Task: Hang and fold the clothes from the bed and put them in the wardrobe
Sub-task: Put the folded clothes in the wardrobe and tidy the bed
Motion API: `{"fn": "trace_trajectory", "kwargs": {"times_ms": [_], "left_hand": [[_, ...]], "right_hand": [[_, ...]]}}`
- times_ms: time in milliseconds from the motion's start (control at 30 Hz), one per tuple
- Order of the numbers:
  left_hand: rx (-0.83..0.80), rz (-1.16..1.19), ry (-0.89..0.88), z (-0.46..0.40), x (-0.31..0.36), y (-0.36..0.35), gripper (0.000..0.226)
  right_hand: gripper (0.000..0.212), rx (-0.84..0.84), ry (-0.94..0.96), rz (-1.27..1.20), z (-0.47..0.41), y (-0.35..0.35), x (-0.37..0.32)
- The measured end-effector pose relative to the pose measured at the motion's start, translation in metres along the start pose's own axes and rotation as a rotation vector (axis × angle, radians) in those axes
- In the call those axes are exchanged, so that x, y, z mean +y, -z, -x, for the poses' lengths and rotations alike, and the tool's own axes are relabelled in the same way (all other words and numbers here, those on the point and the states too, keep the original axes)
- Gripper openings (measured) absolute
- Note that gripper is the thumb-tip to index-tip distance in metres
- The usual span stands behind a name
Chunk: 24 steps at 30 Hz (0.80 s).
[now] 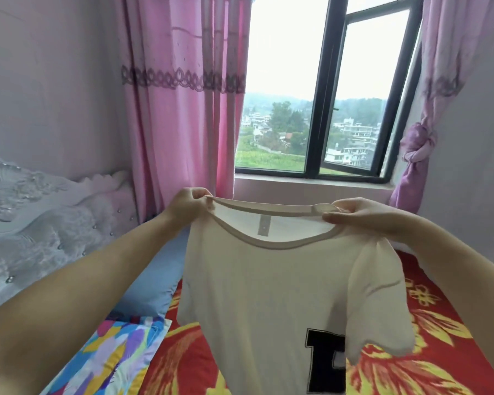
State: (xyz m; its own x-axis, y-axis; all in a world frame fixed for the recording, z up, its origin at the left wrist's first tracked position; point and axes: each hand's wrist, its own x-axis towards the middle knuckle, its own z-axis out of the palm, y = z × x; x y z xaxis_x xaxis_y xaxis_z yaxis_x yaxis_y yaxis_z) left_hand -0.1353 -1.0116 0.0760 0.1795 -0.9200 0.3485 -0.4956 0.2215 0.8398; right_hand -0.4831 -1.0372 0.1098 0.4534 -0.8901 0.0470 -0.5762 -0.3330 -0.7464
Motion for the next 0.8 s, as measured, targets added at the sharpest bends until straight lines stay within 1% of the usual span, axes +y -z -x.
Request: {"fn": "trace_trajectory", "kwargs": {"times_ms": [100, 133, 167, 200, 233, 267, 333, 400, 433, 467, 500, 533, 567, 600, 667, 733, 800], "left_hand": [[-0.118, 0.065, -0.067, 0.003, 0.006, 0.007, 0.026], [-0.162, 0.071, -0.090, 0.004, 0.008, 0.010, 0.029], [-0.201, 0.064, -0.099, 0.004, 0.010, 0.013, 0.038], [-0.247, 0.047, -0.098, 0.003, 0.012, 0.018, 0.048], [-0.309, 0.021, -0.089, 0.002, 0.015, 0.023, 0.052], [-0.386, -0.003, -0.080, 0.002, 0.019, 0.027, 0.050], [-0.508, -0.049, -0.052, -0.001, 0.027, 0.036, 0.045], [-0.532, -0.083, -0.009, -0.003, 0.032, 0.039, 0.043], [-0.526, -0.091, 0.007, -0.004, 0.031, 0.039, 0.041], [-0.504, -0.084, 0.012, -0.005, 0.031, 0.036, 0.043], [-0.462, -0.056, 0.022, -0.005, 0.029, 0.032, 0.045], [-0.414, 0.006, 0.045, -0.003, 0.028, 0.024, 0.047], [-0.369, 0.099, 0.085, -0.003, 0.025, 0.015, 0.048], [-0.334, 0.202, 0.135, -0.001, 0.025, 0.004, 0.044], [-0.309, 0.351, 0.234, 0.006, 0.032, -0.024, 0.029], [-0.338, 0.476, 0.318, 0.017, 0.046, -0.051, 0.024], [-0.414, 0.614, 0.372, 0.024, 0.061, -0.072, 0.021]], "right_hand": [[0.071, -0.157, 0.009, -0.049, 0.014, 0.020, -0.005], [0.080, -0.195, 0.004, -0.068, 0.017, 0.028, -0.005], [0.085, -0.239, -0.009, -0.092, 0.021, 0.035, -0.005], [0.085, -0.284, -0.020, -0.121, 0.023, 0.042, -0.004], [0.081, -0.309, -0.025, -0.145, 0.026, 0.046, -0.002], [0.076, -0.293, -0.030, -0.164, 0.026, 0.049, 0.001], [0.076, -0.176, -0.030, -0.208, 0.025, 0.049, 0.006], [0.080, 0.007, -0.019, -0.220, 0.020, 0.042, 0.011], [0.079, 0.111, -0.011, -0.201, 0.016, 0.037, 0.014], [0.071, 0.206, -0.007, -0.179, 0.012, 0.031, 0.016], [0.056, 0.274, -0.008, -0.172, 0.007, 0.023, 0.016], [0.039, 0.325, -0.014, -0.173, 0.001, 0.015, 0.016], [0.028, 0.369, -0.020, -0.181, -0.003, 0.005, 0.014], [0.024, 0.406, -0.024, -0.197, -0.008, -0.006, 0.010], [0.031, 0.442, -0.007, -0.261, -0.016, -0.032, -0.004], [0.035, 0.415, 0.054, -0.303, -0.022, -0.062, -0.024], [0.040, 0.391, 0.137, -0.246, -0.028, -0.089, -0.041]]}}
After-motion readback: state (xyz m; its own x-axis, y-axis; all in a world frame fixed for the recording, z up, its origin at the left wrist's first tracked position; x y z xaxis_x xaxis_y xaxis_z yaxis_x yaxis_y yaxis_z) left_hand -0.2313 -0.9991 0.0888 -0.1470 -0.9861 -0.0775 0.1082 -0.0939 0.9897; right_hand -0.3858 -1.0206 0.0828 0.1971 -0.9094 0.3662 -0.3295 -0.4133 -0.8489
